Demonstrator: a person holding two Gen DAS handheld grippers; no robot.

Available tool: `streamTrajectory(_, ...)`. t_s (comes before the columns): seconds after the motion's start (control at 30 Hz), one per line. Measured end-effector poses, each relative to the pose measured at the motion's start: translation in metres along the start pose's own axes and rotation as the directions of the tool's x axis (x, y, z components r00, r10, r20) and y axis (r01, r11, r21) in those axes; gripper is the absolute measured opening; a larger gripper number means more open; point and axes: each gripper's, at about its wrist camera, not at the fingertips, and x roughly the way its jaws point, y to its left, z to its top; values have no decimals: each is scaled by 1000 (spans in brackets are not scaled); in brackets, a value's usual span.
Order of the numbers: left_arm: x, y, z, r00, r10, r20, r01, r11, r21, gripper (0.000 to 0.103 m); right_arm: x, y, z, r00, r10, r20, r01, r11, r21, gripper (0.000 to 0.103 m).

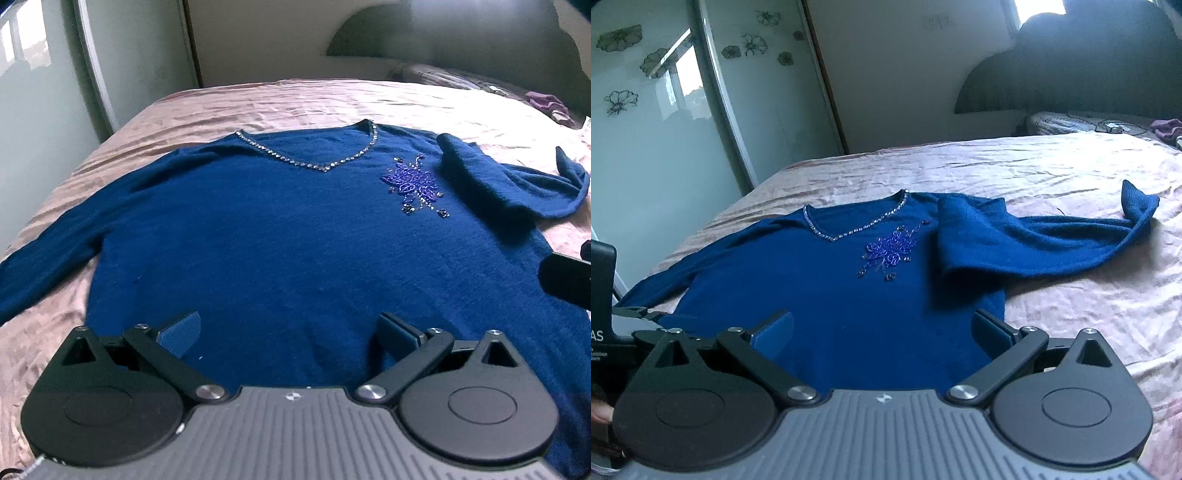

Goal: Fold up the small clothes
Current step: 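Grasp the sweater sleeve cuff with the right gripper and lift it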

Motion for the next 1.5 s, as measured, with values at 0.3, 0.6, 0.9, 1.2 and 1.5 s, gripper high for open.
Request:
streamTrajectory(0.3, 3, -9, -1, 997, -24, 76, 23, 1000, 13, 102, 0, -45, 17, 982, -178, 63, 180, 984, -18, 103)
streamTrajectory(0.6, 5, -17, -3, 996, -17, 92, 11, 998, 68, 102, 12, -164, 47, 924, -372, 90, 346, 913, 217, 103)
streamTrajectory(0.9, 10, -18, 1, 997, -24, 68, 19, 997, 72, 102, 61, -261, 80, 904, -428, 12, 385, 825, 414, 75)
streamTrajectory(1.2, 13, -17, 5, 999, -31, 45, 27, 997, 75, 103, 88, -284, 90, 918, -397, -20, 361, 812, 459, 9)
streamTrajectory(1.5, 8, -5, 8, 999, -24, 41, 22, 999, 49, 102, 17, -269, 109, 778, -613, 135, 551, 771, 321, 7)
